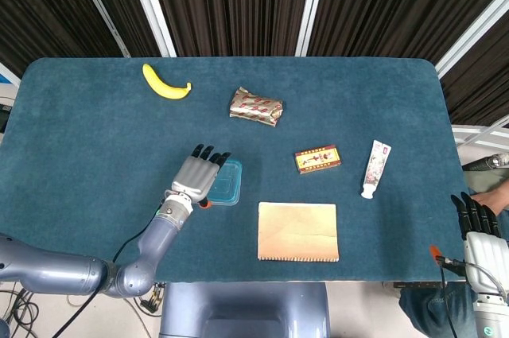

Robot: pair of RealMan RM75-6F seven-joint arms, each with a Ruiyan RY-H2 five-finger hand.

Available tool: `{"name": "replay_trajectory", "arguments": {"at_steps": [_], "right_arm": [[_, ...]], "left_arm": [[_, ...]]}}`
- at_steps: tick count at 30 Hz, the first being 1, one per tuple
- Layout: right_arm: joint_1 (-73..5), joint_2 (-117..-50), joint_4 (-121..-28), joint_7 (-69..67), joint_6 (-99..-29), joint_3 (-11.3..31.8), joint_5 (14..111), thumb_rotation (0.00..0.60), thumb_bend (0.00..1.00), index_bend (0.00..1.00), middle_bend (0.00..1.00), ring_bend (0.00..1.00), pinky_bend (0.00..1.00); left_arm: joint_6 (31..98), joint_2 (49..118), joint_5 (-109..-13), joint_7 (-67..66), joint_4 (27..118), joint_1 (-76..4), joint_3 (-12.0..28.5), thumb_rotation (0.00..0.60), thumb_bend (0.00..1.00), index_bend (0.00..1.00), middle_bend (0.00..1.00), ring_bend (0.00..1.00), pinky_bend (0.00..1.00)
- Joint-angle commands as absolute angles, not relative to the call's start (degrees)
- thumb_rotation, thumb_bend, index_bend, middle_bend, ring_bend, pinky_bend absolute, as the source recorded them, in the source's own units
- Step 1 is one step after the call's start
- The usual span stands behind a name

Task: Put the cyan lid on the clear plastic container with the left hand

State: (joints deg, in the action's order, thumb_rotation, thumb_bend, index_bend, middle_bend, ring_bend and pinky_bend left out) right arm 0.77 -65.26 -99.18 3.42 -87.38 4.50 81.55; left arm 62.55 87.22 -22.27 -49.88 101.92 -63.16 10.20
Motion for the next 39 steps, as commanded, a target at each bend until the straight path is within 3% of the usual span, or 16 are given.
{"name": "replay_trajectory", "arguments": {"at_steps": [1,39], "right_arm": [[0.8,-65.2,-99.2,3.4,-87.3,4.5,81.5,0.6,0.27,0.03,0.0,0.0,0.0],[0.8,-65.2,-99.3,3.1,-87.3,4.6,81.2,0.6,0.27,0.03,0.0,0.0,0.0]], "left_arm": [[63.0,87.5,-21.9,-50.2,101.7,-63.4,9.8,0.6,0.14,0.05,0.23,0.0,0.0],[64.1,92.0,-20.3,-52.3,97.6,-65.2,8.3,0.6,0.14,0.05,0.23,0.0,0.0]]}}
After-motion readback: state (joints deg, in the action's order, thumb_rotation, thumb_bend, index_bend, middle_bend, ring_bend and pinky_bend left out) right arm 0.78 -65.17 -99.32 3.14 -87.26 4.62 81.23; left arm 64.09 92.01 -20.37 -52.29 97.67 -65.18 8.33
